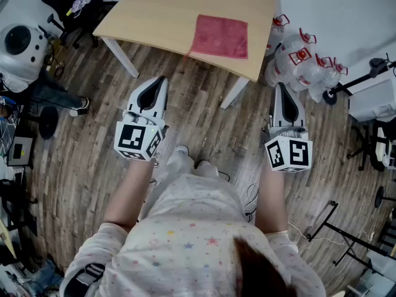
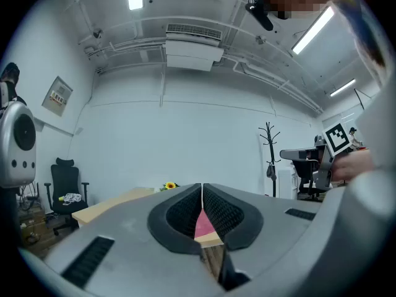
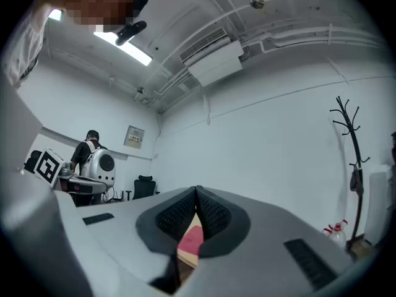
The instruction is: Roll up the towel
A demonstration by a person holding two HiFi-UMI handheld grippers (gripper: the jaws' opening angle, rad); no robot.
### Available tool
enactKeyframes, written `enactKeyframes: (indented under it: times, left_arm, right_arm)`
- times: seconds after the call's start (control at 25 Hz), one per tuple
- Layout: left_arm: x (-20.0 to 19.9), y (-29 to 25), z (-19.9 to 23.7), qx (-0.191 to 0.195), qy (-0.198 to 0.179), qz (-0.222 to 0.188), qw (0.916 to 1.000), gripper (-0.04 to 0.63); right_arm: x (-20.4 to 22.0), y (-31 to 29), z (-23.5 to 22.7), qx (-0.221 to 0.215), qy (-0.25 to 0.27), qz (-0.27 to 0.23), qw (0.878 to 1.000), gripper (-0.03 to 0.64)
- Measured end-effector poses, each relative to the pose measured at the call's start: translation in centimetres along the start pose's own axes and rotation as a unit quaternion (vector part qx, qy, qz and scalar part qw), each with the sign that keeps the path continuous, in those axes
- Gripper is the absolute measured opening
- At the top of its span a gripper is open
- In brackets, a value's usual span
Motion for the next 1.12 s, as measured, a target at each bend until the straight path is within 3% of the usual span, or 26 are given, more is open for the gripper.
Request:
enactKeyframes:
  times: [0.56, 0.6, 0.68, 0.76, 1.12]
  left_arm:
    - [-0.2, -0.5, -2.0, -0.006, 0.003, 0.002, 1.0000, 0.026]
    - [-0.2, -0.7, -2.1, -0.009, 0.005, 0.005, 0.9999, 0.050]
    - [0.0, -0.9, -2.3, -0.019, 0.011, 0.009, 0.9997, 0.167]
    - [0.0, -1.0, -2.5, -0.027, 0.015, 0.009, 0.9995, 0.225]
    - [-0.3, -2.7, -1.6, -0.027, 0.014, 0.003, 0.9995, 0.249]
  right_arm:
    - [0.1, 1.4, -1.4, 0.010, -0.012, 0.001, 1.000, 0.001]
    - [0.2, 1.4, -1.7, 0.008, -0.017, 0.000, 1.000, 0.019]
    - [0.5, 1.4, -2.0, 0.002, -0.028, 0.002, 1.000, 0.110]
    - [0.7, 1.4, -2.3, -0.002, -0.033, 0.001, 0.999, 0.186]
    - [1.1, -1.3, -2.7, -0.019, -0.045, -0.008, 0.999, 0.300]
Point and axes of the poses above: the fingertips, and each gripper's own axes: y backward along the fingers, z to its left, x out of its underside, the point moved 9 cm from there along y, backward along the fingers, and after that the axes turned 11 degrees about y, right-handed, at the moved point
